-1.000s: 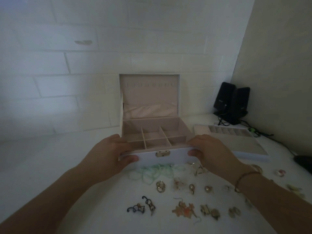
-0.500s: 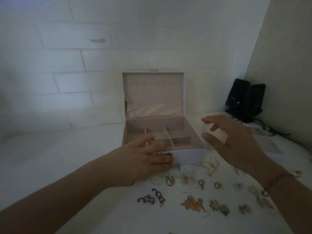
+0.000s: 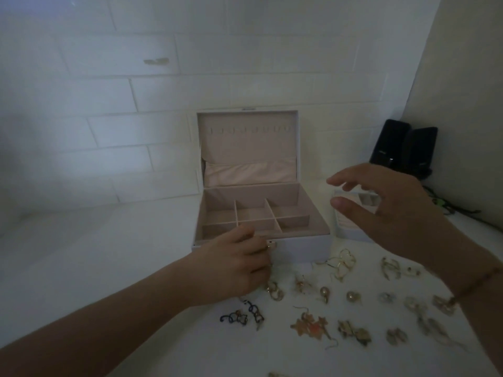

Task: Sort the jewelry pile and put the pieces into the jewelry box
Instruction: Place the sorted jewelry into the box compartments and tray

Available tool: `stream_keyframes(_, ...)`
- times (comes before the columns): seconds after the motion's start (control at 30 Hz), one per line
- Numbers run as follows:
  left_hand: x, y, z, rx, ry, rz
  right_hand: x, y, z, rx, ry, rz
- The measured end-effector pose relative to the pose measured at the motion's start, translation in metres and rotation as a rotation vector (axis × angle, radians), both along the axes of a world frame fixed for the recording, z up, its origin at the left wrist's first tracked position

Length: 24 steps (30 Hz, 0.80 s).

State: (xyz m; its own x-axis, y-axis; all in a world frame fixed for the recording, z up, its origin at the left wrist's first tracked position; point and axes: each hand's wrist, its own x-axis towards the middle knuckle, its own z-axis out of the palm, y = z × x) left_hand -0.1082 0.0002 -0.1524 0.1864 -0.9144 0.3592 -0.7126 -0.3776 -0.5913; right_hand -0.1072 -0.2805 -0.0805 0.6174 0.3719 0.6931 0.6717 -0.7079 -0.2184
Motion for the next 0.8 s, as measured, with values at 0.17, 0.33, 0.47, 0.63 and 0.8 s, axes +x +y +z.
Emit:
stream_keyframes(0.17, 0.000, 0.021, 0.025, -0.615, 0.442, 0.161, -0.002, -0.005, 0.008, 0.051, 0.062, -0.014)
stream_keyframes(0.33, 0.016, 0.040, 0.054, -0.988, 0.541, 0.552, -0.001, -0.005, 0.006, 0.031, 0.111, -0.041)
stream_keyframes(0.47, 0.016, 0.045, 0.048, -0.918, 0.622, 0.615, 0.002, -0.007, 0.000, -0.029, 0.150, -0.056)
stream_keyframes(0.63, 0.017, 0.045, 0.045, -0.679, 0.644, 0.579, 0.005, -0.009, -0.005, -0.101, 0.194, -0.091)
stream_keyframes(0.8, 0.026, 0.046, 0.046, -0.529, 0.679, 0.653, 0.005, -0.009, -0.007, -0.154, 0.263, -0.105)
